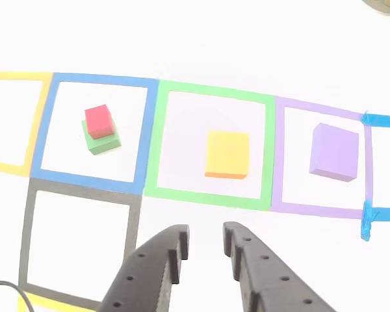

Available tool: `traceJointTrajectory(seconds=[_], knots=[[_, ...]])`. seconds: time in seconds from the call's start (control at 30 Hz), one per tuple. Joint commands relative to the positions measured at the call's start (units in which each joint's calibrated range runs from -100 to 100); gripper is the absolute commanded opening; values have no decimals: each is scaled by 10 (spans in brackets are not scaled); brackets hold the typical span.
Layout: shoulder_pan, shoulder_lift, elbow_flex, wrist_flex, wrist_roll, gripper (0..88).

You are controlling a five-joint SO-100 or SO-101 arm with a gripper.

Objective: Tower of hanoi

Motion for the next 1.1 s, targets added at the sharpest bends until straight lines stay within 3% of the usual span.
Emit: traceJointTrajectory(seconds=[0.0,0.33,0.63,0.8,1.07], knots=[[-53,10,-128,64,0,13],[-90,32,-200,89,0,13],[-97,39,-140,71,0,38],[-90,-11,19,-37,0,197],[-109,-81,287,-281,0,285]])
